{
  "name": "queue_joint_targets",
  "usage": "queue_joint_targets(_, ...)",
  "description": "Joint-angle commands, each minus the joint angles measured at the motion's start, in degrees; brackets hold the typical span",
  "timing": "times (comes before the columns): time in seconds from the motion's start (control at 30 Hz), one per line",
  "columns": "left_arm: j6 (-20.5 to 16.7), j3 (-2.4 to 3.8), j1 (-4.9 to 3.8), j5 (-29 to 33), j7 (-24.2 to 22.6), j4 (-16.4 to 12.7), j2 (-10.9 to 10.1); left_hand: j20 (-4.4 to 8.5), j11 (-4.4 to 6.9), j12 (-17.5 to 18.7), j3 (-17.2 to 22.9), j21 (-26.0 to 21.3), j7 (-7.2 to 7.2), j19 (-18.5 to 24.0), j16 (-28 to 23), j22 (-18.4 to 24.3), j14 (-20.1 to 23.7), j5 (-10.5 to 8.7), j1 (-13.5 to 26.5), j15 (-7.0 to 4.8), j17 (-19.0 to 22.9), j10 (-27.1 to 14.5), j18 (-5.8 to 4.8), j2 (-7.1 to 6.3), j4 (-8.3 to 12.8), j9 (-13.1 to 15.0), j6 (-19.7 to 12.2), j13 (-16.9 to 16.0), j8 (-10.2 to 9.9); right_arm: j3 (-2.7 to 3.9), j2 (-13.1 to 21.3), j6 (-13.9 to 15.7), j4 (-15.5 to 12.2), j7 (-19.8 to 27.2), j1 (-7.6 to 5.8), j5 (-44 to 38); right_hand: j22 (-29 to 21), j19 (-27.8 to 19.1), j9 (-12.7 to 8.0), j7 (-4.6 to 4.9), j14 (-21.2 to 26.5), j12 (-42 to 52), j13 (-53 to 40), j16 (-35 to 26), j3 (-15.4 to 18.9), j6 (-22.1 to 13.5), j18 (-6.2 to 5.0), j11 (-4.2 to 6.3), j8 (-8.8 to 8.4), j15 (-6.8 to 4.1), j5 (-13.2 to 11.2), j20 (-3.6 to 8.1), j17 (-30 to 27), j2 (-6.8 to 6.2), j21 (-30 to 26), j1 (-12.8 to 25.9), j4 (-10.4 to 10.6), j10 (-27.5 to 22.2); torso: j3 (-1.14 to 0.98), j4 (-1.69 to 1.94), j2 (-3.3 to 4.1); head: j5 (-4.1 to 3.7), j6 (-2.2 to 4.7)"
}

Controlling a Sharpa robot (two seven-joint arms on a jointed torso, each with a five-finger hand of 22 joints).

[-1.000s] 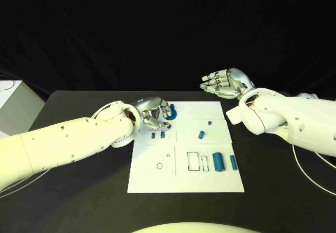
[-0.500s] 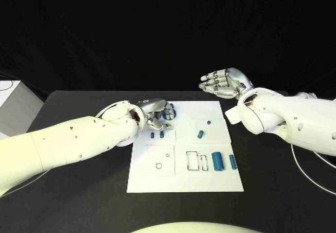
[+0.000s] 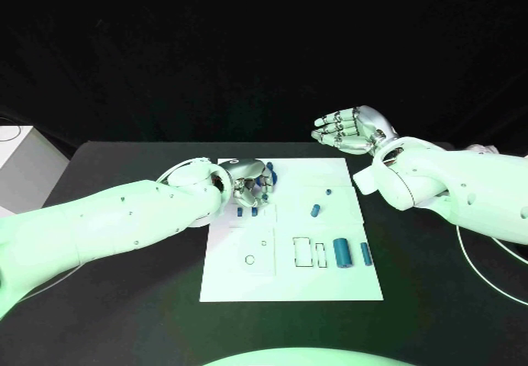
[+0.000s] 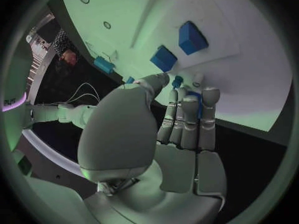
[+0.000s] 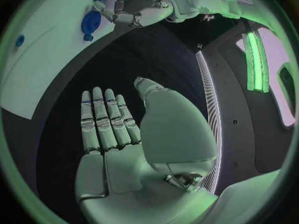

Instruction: Assemble the parts on the task board

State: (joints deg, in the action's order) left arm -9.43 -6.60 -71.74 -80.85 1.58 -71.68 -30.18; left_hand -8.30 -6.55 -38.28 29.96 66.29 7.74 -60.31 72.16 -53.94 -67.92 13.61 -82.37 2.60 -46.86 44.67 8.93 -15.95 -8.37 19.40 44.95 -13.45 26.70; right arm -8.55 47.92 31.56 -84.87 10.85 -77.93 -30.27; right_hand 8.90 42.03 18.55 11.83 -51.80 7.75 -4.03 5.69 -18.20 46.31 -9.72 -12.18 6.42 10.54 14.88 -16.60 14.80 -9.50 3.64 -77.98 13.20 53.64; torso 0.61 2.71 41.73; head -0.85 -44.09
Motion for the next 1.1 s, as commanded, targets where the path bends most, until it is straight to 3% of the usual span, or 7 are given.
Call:
queue_joint_targets(0.03,1.88,0.00,0.00,-0.90,0.97,0.39,0.41,-0.01,0.03,0.09,0.41,0.40,0.05,-0.43,0.50,-0.28,-0.47,-0.29,0.18,-0.04,-0.10,0.53,-0.49,0.39,0.23,-0.14,0.48,0.12,-0.50,0.02,-0.08,-0.61,-0.08,0.96,0.03,-0.21,-0.06,0.27,-0.09,3.37,-0.35,0.02,0.08,-0.31,-0.13,0.59,-0.38,0.07,-0.26,-0.15,0.21,0.04,-0.08,0.42,-0.09,-0.05,-0.33,0.44,0.00,0.02,0.02,-0.10,0.00)
queue_joint_targets(0.67,3.13,-0.02,0.00,-0.65,1.94,1.55,1.29,0.28,0.45,0.53,3.69,2.66,0.47,-1.61,2.51,-2.80,-1.14,-0.46,-0.30,-0.43,0.51,3.54,-0.84,2.28,2.23,-1.07,3.88,1.89,-1.82,0.02,-0.16,-0.52,-0.10,0.96,0.03,-0.25,-0.23,0.29,-0.14,3.39,-0.42,0.01,0.16,-0.38,-0.16,0.65,-0.39,0.07,-0.28,-0.16,0.44,0.03,-0.22,0.47,-0.09,-0.02,-0.37,0.50,-0.01,0.01,0.01,-0.08,-0.18)
queue_joint_targets(1.1,4.07,-0.12,0.00,-0.27,1.86,1.79,1.70,0.62,1.00,1.46,4.34,3.81,0.55,-2.43,3.62,-4.21,-2.03,-0.58,0.33,-0.89,0.12,5.67,-1.08,2.71,3.11,-1.18,5.69,2.90,-2.48,0.02,-0.19,-0.65,-0.22,0.91,0.03,-0.25,-0.23,0.29,-0.14,3.39,-0.42,0.01,0.16,-0.38,-0.16,0.65,-0.39,0.07,-0.28,-0.16,0.44,0.03,-0.22,0.47,-0.09,-0.02,-0.37,0.50,0.02,0.06,0.03,0.04,-0.35)
